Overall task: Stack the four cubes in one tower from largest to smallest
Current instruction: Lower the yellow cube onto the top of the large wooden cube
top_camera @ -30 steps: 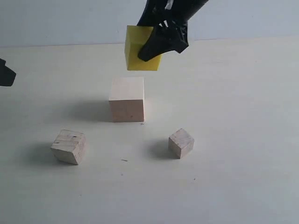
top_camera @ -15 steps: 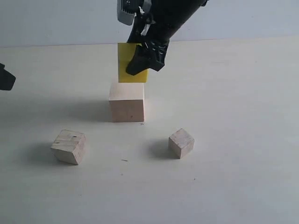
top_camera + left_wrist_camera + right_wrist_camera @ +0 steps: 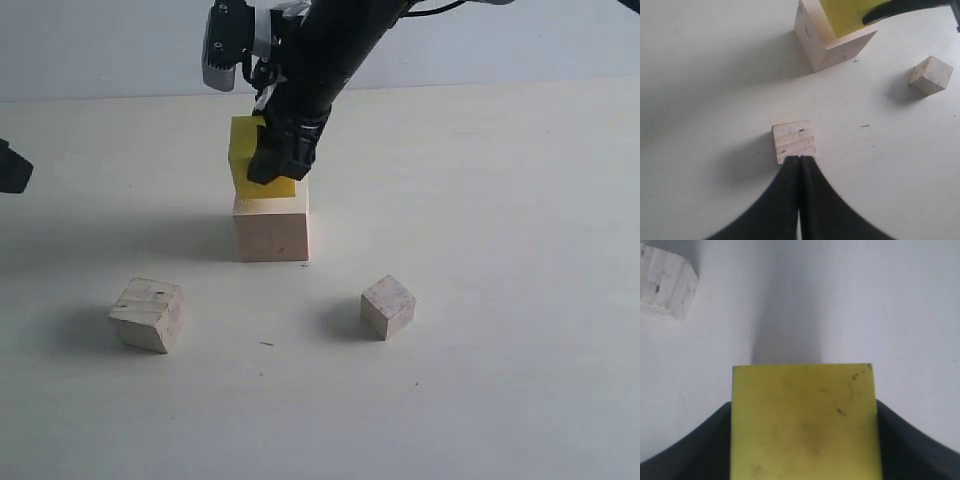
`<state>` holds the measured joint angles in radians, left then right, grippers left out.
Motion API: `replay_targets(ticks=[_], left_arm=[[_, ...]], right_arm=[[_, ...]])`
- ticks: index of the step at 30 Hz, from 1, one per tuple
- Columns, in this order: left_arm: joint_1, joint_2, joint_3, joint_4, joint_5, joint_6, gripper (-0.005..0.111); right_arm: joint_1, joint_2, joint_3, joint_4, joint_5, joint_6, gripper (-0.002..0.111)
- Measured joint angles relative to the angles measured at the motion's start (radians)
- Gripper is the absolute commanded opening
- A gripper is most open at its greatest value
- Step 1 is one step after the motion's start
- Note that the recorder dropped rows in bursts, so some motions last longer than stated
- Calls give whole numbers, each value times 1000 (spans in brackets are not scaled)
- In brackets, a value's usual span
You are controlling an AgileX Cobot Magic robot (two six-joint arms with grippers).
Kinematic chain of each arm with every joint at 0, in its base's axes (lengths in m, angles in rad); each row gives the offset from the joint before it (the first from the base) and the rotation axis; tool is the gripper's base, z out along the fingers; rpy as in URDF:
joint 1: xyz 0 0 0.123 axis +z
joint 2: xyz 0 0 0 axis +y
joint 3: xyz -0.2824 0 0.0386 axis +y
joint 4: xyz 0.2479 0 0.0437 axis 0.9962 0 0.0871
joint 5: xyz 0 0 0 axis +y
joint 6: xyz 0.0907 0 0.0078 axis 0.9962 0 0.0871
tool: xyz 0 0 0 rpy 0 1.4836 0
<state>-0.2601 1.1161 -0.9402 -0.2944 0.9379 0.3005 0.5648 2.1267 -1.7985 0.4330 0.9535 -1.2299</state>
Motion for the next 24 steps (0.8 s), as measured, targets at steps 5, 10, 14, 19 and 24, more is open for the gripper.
replay_targets(ticks=[5, 10, 14, 19, 24], left_arm=[[0, 0, 0, 0, 0, 2, 0], [0, 0, 0, -6, 0, 6, 0], [0, 0, 0, -11, 0, 10, 0], [0, 0, 0, -13, 0, 12, 0], [0, 0, 0, -13, 0, 12, 0]], right_arm=[[0, 10, 0, -23, -11, 15, 0], [0, 10, 0, -29, -37, 17, 0], [-4, 22, 0, -29, -44, 17, 0], [-7, 39, 0, -16, -42, 18, 0], [-7, 39, 0, 7, -38, 16, 0]])
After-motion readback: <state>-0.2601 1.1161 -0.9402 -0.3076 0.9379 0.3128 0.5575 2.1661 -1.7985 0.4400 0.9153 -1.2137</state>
